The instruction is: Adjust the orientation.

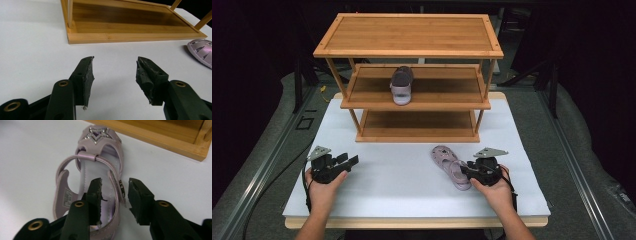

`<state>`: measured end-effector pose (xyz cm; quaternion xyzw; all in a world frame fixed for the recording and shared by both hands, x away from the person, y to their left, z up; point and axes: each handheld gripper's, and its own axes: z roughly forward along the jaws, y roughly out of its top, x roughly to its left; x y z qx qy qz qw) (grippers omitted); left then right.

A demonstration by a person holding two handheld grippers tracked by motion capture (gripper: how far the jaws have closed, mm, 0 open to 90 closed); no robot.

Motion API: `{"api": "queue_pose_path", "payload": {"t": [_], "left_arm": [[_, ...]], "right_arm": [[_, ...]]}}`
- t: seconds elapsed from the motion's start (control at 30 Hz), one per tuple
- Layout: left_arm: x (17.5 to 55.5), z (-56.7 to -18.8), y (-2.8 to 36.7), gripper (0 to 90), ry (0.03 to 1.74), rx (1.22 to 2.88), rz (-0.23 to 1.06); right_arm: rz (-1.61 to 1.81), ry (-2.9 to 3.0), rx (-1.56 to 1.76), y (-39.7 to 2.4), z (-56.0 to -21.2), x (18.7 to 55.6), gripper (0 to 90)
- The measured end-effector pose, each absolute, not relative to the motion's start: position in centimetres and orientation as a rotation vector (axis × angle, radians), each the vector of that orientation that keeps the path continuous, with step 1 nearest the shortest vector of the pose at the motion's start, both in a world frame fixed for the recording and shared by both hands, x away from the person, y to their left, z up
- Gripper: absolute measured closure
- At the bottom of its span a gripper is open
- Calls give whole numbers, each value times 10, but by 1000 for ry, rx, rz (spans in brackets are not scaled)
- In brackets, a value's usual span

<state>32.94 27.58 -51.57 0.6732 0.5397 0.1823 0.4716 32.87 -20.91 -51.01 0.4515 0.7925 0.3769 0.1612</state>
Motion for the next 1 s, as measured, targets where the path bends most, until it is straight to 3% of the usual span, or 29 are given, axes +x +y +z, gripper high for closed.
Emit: {"api": "queue_pose_path", "payload": {"t": [0.13,0.27,0.63,0.83,1.0], "left_arm": [[330,-517,276,473,1327,1657,440],[331,-518,276,473,1331,1659,441],[330,-518,275,473,1325,1663,441],[331,-519,274,473,1332,1672,435],[331,-519,273,472,1329,1679,434]], "right_arm": [[1002,2303,1255,-207,-508,332,780],[980,2347,1237,-210,-506,332,808],[849,2450,1263,-227,-495,323,813],[798,2537,1316,-228,-489,331,751],[711,2599,1295,-220,-483,337,774]]}}
